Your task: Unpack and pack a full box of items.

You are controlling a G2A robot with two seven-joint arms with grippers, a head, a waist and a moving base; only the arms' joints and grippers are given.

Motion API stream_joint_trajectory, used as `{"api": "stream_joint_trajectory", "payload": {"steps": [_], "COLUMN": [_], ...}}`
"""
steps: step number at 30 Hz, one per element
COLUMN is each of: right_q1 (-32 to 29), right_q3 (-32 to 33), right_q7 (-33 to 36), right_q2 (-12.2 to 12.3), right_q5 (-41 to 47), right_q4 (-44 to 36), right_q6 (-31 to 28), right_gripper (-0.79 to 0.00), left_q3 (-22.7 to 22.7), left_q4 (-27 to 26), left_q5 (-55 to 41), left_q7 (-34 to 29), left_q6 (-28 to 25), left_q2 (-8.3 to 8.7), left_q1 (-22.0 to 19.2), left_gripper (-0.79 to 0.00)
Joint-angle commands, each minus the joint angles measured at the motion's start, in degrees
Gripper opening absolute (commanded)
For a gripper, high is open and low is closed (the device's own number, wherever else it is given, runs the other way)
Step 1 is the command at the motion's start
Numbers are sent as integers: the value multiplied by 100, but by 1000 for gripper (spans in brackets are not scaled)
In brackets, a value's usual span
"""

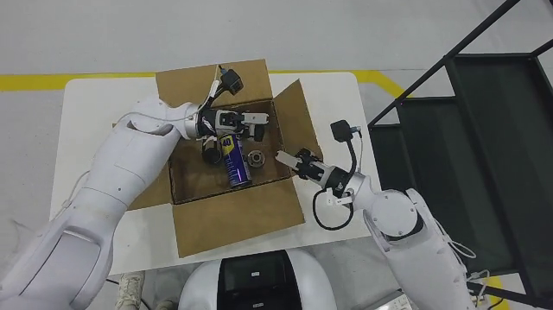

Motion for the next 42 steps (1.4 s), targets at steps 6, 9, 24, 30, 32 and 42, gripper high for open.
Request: {"api": "stream_joint_trajectory", "payload": {"steps": [6,9,24,30,32,42], "right_q1": [85,175,740,828,752,772], "right_q3": [9,-59,-505,-573,-547,-864], "right_q7": [-355,-463,-351,-490,-601,-677], "right_q2": [0,-11,-50,-60,-56,-45], "right_q5": [-183,-204,-483,-534,-560,-1076], "right_q4": [232,353,1086,1007,838,94], "right_q6": [427,583,1448,1468,1444,783], "right_gripper": [0,0,0,0,0,0], "left_q3": [-1270,-1844,-3637,-3828,-3884,-4417], "left_q4": [-845,-1374,-2822,-2904,-2897,-2704], "left_q5": [364,554,768,702,641,108], "left_q7": [216,337,800,821,807,828], "left_q6": [-177,-41,493,501,466,121], "left_q2": [545,761,1261,1307,1318,1385], "left_q1": [675,1099,2750,3000,3067,3532], "left_gripper": [0,0,0,0,0,0]}}
